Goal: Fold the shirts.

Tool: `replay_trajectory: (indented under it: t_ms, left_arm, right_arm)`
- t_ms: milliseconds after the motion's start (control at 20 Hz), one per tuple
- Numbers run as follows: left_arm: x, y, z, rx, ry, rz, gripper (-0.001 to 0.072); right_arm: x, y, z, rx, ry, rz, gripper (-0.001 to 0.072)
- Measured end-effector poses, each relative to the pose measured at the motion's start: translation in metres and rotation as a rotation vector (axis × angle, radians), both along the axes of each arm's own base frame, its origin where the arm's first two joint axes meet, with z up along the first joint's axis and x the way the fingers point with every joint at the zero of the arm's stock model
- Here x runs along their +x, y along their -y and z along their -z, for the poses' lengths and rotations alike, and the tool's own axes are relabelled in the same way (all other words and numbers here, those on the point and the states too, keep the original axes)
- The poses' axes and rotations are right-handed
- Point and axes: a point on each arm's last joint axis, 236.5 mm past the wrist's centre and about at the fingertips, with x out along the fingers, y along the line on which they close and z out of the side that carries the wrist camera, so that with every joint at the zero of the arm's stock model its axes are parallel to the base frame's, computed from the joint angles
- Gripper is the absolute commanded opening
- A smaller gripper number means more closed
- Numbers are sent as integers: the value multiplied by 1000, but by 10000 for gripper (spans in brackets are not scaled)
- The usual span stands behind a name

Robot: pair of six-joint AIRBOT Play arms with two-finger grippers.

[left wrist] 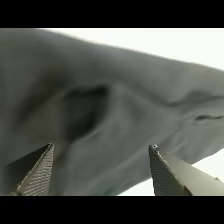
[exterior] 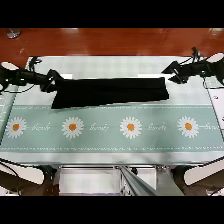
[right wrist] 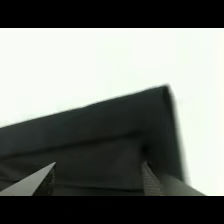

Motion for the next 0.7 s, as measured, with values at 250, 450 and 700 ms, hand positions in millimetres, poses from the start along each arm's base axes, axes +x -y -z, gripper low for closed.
replay_trajectory:
  t_ms: [250,450,700]
  left_arm:
    - [-48,-75,-21,139,-69,-54,700]
    - [-51,-62,-59,183,159,-91,700]
    - [-68,10,-88,179,346,13,701]
  right_arm:
    - [-27,51,15,-32,-113,31,618]
    - [-52,34,44,18,-249,-52,618]
    - [-61,-13,60,86,-308,-160,617]
